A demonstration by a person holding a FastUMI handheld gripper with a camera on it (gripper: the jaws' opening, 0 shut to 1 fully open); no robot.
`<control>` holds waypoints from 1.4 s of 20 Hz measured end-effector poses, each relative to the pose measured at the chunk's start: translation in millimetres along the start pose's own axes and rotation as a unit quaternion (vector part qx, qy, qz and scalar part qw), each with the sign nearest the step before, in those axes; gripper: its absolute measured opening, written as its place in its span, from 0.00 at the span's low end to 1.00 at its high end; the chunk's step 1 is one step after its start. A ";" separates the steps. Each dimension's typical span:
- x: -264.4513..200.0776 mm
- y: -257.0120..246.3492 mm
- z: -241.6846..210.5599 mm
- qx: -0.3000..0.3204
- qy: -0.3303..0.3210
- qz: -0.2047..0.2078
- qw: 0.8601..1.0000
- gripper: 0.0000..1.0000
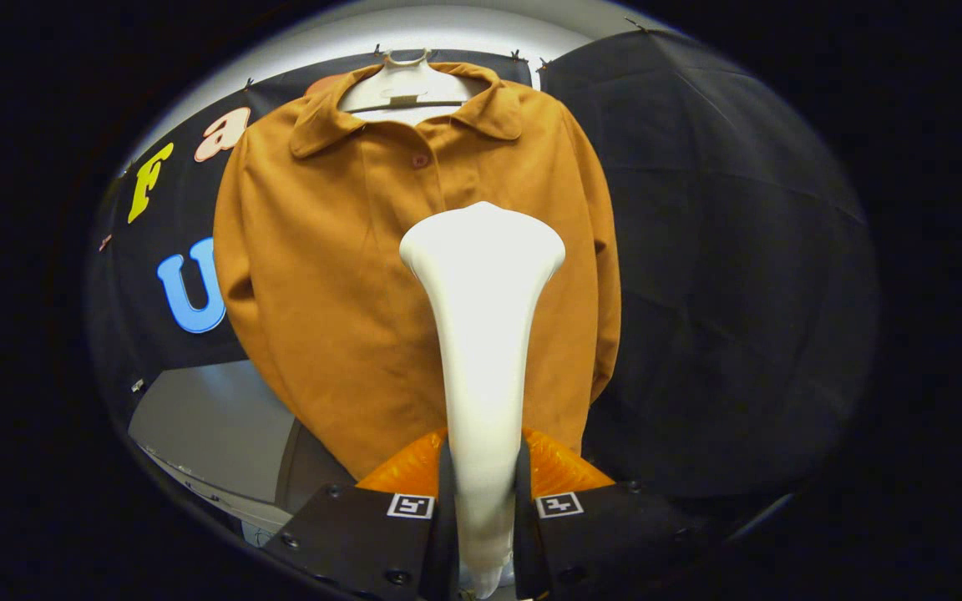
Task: Iron the clothes twice with a garment steamer, once on the left side and once on the right side.
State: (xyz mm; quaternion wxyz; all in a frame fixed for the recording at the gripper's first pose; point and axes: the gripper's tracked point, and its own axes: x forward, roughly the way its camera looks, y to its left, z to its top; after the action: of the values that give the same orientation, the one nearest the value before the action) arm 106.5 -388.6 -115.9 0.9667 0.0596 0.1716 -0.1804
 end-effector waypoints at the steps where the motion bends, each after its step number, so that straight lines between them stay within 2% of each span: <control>1: 3.4 -5.8 9.1 0.002 -0.011 -0.003 1.000 0.29; 7: 29.2 -22.1 46.8 0.022 -0.029 -0.006 0.999 0.29; 12: 52.9 -26.1 35.4 0.025 -0.003 -0.006 1.000 0.29; 18: 69.1 -32.2 -21.3 0.024 0.054 -0.013 0.998 0.29; 28: 75.0 -50.5 -114.1 0.038 0.155 -0.032 0.987 0.29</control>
State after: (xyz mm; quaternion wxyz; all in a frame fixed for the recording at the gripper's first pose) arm 118.1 -439.9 -251.6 0.9192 0.1177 0.3145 -0.2058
